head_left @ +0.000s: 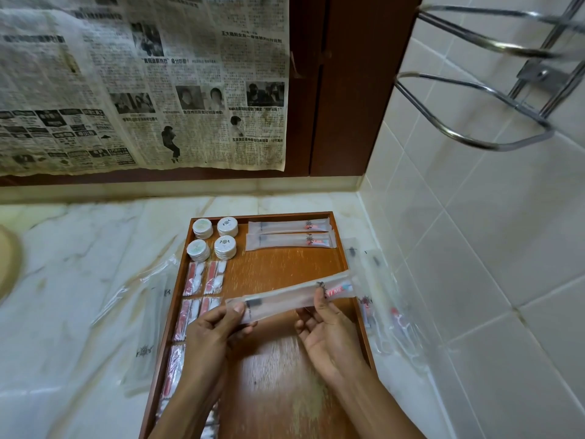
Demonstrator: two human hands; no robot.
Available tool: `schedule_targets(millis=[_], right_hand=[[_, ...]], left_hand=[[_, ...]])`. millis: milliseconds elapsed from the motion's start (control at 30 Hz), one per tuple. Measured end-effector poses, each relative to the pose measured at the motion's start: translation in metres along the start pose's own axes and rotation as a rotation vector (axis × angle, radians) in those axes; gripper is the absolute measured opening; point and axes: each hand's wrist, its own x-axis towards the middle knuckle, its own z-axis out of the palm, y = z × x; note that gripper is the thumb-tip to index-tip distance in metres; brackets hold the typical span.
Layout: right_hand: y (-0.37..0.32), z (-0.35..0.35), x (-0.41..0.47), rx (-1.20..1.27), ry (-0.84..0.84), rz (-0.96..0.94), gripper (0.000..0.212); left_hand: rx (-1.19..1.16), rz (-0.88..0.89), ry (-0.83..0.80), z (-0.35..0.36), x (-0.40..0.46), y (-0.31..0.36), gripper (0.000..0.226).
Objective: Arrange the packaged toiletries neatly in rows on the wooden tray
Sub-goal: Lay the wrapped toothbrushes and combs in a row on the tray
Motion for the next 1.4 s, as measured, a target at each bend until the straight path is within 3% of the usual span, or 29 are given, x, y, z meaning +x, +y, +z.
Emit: schedule_targets(millis=[200, 300, 467, 700, 833, 1000, 1400], right_hand=[[-0.013, -0.003, 0.008, -0.153, -0.039, -0.061, 0.003], [-0.017, -0.005, 0.011, -0.228, -0.048, -0.11, 0.008], [-0.018, -0.005, 0.013, -0.286, -0.048, -0.155, 0.01], [-0.02, -0.001, 0.012, -0.309, -0.052, -0.136, 0.018], [-0.035, -0.004, 0.016, -0.328, 0.002, -0.172, 0.014], [-0.045, -0.01, 0.017, -0.392, -0.066, -0.176, 0.016], [-0.067, -0.02, 0.02, -1.039, -0.088, -0.357, 0.013]], left_hand=[[0.037, -0.02, -0.04, -0.009, 0.003, -0.001, 0.022], [0.033, -0.057, -0.082, -0.011, 0.003, 0.0, 0.02], [-0.007, -0.14, -0.169, -0.007, -0.001, 0.002, 0.037], [0.026, -0.061, -0.166, -0.003, 0.002, 0.009, 0.025], [0.085, -0.022, -0.155, -0.009, 0.007, 0.012, 0.031], [0.07, -0.005, -0.147, -0.008, 0.008, 0.012, 0.028], [0.128, 0.016, -0.147, -0.016, 0.009, 0.02, 0.03]])
